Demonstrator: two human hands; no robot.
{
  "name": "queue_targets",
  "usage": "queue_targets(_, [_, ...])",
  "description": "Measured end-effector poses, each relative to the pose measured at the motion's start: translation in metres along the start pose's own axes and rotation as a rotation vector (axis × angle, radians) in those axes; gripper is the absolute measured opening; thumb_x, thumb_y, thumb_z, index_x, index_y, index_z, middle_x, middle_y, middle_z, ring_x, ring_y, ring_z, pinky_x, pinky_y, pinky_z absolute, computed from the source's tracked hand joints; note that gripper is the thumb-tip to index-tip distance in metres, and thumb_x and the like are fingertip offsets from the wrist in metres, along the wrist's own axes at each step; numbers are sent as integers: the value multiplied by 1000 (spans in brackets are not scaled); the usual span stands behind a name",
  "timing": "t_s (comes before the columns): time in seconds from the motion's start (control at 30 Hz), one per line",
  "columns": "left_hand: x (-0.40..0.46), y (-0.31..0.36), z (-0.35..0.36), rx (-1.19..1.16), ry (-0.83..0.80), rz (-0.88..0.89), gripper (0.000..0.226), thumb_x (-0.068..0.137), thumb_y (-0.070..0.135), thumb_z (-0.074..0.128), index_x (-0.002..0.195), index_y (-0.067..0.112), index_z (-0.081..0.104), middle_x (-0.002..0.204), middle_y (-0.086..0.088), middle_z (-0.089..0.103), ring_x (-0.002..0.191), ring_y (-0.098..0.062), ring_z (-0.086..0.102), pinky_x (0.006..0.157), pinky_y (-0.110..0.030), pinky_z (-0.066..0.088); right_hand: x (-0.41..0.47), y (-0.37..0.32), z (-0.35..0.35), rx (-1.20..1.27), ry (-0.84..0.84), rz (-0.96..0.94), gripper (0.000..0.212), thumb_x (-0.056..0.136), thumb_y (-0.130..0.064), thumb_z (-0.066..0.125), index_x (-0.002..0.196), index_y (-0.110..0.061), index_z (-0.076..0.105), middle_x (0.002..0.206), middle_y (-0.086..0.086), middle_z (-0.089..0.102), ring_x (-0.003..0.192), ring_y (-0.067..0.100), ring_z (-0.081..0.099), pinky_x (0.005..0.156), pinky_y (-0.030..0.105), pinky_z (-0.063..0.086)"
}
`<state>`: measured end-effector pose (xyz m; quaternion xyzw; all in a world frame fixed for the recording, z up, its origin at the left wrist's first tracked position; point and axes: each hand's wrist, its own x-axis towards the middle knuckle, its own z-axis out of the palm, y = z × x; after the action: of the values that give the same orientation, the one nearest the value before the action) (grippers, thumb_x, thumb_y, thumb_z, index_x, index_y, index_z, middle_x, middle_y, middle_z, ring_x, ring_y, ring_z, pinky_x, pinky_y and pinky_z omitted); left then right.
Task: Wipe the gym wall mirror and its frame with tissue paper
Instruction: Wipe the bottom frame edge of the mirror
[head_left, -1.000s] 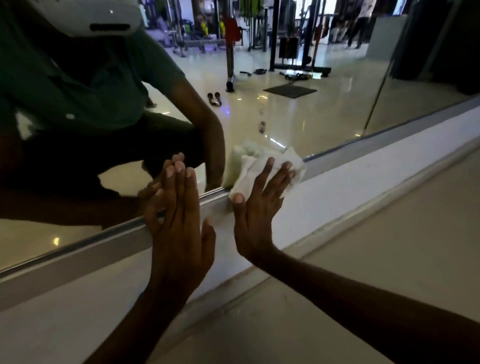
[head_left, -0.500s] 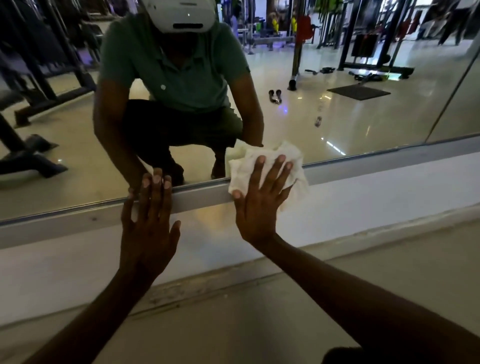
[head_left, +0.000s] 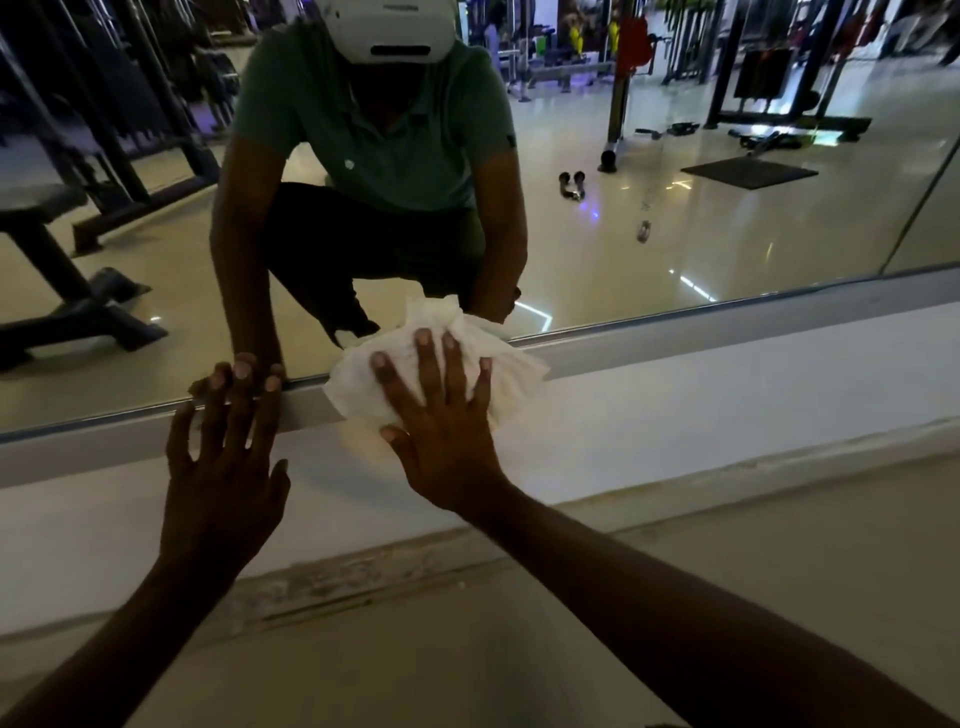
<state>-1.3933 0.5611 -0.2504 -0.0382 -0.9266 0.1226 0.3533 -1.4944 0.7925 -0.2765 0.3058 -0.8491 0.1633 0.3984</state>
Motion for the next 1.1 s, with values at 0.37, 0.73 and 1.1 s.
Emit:
queue_targets(0.37, [-15, -11, 9, 19, -73, -123, 109, 73, 35, 70, 162, 3, 18, 170, -26, -2, 157, -46, -2, 123, -67, 5, -6, 12, -5, -11, 35, 145, 73, 105, -54, 48, 166, -22, 25, 173, 21, 3, 160, 45, -1, 124, 71, -2])
queue_targets(0.73, [-16, -37, -29, 50, -235, -2, 117, 75, 25, 83, 164, 5, 11, 170, -24, 9, 156, -43, 13, 121, -60, 24, -8, 46, -12, -49, 11, -117, 71, 105, -42, 54, 166, -29, 22, 175, 11, 3, 162, 33, -5, 126, 61, -7])
queue_targets(1.1, [-84, -159, -36, 23, -269, -216, 112, 85, 26, 79, 165, 9, 1, 172, -18, -3, 158, -39, 2, 121, -60, 23, 39, -131, 40, 93, -82, -242, 77, 102, -51, 52, 167, -24, 21, 174, 16, 1, 161, 39, -7, 125, 64, -10])
